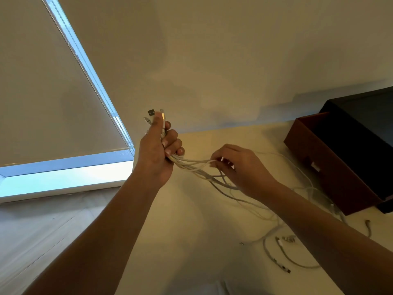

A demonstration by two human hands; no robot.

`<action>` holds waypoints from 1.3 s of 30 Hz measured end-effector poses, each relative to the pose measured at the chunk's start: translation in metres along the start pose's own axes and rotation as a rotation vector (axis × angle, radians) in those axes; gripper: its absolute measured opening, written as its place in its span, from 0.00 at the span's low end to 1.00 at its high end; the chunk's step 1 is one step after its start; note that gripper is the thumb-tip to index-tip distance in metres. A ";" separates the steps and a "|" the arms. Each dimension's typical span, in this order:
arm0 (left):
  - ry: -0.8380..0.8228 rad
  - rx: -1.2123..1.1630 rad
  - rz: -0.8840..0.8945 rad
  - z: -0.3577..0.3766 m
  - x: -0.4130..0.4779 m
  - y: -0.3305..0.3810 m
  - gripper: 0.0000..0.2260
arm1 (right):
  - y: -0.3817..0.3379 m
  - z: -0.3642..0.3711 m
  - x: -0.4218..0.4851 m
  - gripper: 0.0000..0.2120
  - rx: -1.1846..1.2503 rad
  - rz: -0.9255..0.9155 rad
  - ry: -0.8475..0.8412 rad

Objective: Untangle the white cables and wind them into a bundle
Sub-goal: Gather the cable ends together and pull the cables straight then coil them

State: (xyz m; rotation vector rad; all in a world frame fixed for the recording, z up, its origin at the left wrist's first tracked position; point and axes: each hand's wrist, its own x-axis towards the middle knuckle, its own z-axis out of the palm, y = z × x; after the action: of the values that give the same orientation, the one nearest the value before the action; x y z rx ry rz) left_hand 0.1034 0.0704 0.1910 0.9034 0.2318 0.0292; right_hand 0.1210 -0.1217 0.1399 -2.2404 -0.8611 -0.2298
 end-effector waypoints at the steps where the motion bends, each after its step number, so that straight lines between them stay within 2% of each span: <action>1: 0.014 0.000 0.013 0.001 0.000 0.001 0.17 | 0.000 -0.003 0.001 0.04 -0.048 -0.046 0.034; 4: 0.043 0.023 0.044 0.004 0.000 0.003 0.17 | -0.002 -0.006 0.000 0.05 -0.102 -0.117 0.114; 7: 0.067 0.032 0.051 0.005 0.000 0.000 0.16 | -0.003 -0.008 -0.002 0.09 -0.056 -0.130 0.188; 11: 0.117 0.022 0.050 0.005 0.001 -0.001 0.16 | -0.003 -0.009 -0.002 0.08 -0.032 -0.132 0.222; 14: 0.136 0.015 0.055 0.006 0.001 -0.001 0.16 | -0.002 -0.010 0.000 0.11 -0.104 -0.090 0.135; 18: 0.152 0.020 0.064 0.006 0.000 0.000 0.16 | 0.003 -0.010 -0.001 0.13 -0.223 0.001 -0.137; 22: 0.159 0.032 0.090 0.004 0.002 0.011 0.16 | 0.010 -0.015 -0.005 0.11 -0.205 0.051 -0.370; 24: 0.163 0.033 0.099 0.005 0.003 0.015 0.17 | 0.015 -0.018 -0.005 0.12 -0.211 0.040 -0.413; 26: 0.165 0.028 0.110 0.005 0.003 0.019 0.17 | 0.021 -0.021 -0.007 0.19 -0.233 0.033 -0.449; 29: 0.173 0.008 0.127 0.002 0.005 0.028 0.17 | 0.036 -0.024 -0.015 0.25 -0.225 0.135 -0.486; 33: 0.159 -0.019 0.122 0.003 0.005 0.031 0.17 | 0.038 -0.016 -0.021 0.17 0.044 0.340 -0.480; 35: 0.154 -0.024 0.110 0.008 0.003 0.027 0.17 | 0.029 -0.008 -0.016 0.19 0.182 0.367 -0.448; 37: 0.148 -0.024 0.103 0.013 0.001 0.023 0.17 | 0.025 0.001 -0.008 0.25 0.168 0.337 -0.446; 39: 0.142 -0.018 0.101 0.016 -0.001 0.023 0.17 | 0.025 0.010 -0.003 0.19 0.087 0.255 -0.496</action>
State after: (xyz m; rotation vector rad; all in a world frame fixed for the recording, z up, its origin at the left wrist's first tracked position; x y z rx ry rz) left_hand 0.1076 0.0722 0.2187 0.8951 0.3174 0.1892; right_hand 0.1344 -0.1298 0.1176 -2.3296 -0.7983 0.4918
